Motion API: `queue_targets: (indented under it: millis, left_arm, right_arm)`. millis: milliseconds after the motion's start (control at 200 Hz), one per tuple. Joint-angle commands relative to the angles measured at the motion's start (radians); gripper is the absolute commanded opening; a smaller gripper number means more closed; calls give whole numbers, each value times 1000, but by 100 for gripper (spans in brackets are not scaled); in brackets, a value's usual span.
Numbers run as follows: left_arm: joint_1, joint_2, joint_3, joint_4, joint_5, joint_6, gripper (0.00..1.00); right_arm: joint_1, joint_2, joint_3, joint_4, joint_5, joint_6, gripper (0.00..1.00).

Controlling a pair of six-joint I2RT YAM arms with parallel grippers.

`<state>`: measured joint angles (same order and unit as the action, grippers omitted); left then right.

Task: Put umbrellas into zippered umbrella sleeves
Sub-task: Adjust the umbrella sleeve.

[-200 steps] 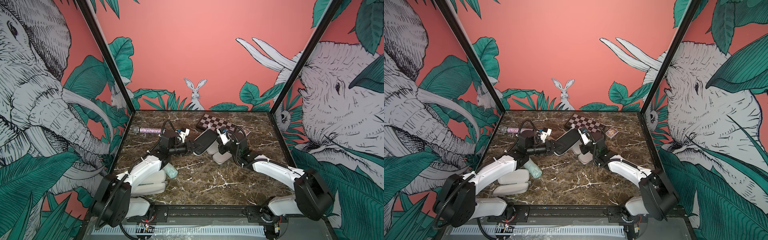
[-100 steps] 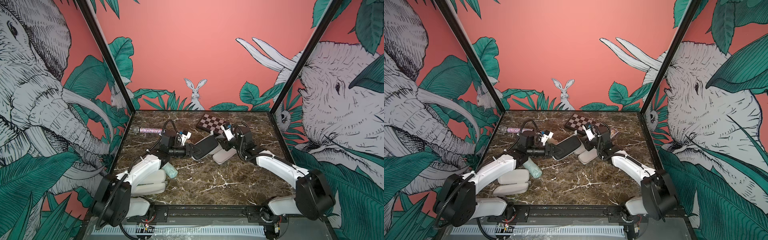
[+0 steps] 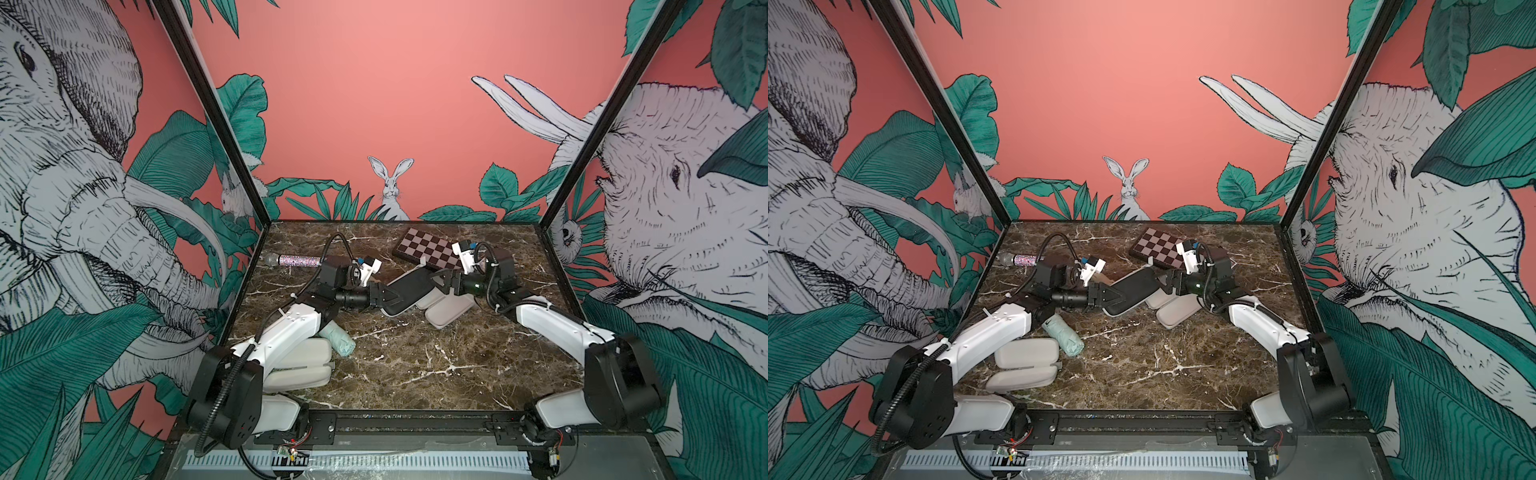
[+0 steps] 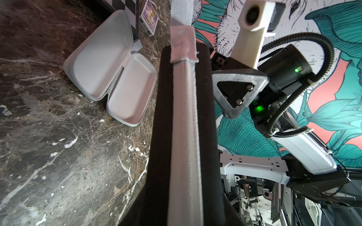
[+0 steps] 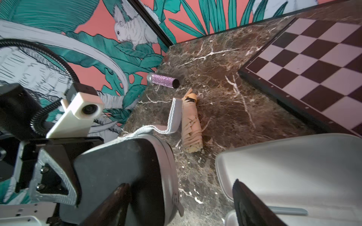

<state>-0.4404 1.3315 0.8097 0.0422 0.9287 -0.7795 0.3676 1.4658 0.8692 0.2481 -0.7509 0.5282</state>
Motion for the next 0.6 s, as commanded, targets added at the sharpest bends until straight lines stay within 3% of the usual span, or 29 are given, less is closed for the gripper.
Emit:
queue_targets:
  millis: [0, 300, 395, 455, 595]
  left_arm:
    - [-11, -37, 60, 93, 96, 53, 19]
    - [-11, 6, 118, 112, 82, 65, 18]
    - [-9, 12, 132, 110, 82, 68, 20]
    - [-5, 11, 140, 109, 72, 67, 27]
    - [37, -18, 131, 158, 8, -9, 58]
  right_arm:
    - [11, 52, 39, 209, -166, 180, 77]
    - [28, 172, 45, 532, -276, 426, 73]
    - [27, 184, 41, 601, -276, 479, 63]
    - [27, 190, 40, 634, -258, 511, 55]
    - [19, 216, 13, 766, -136, 633, 28]
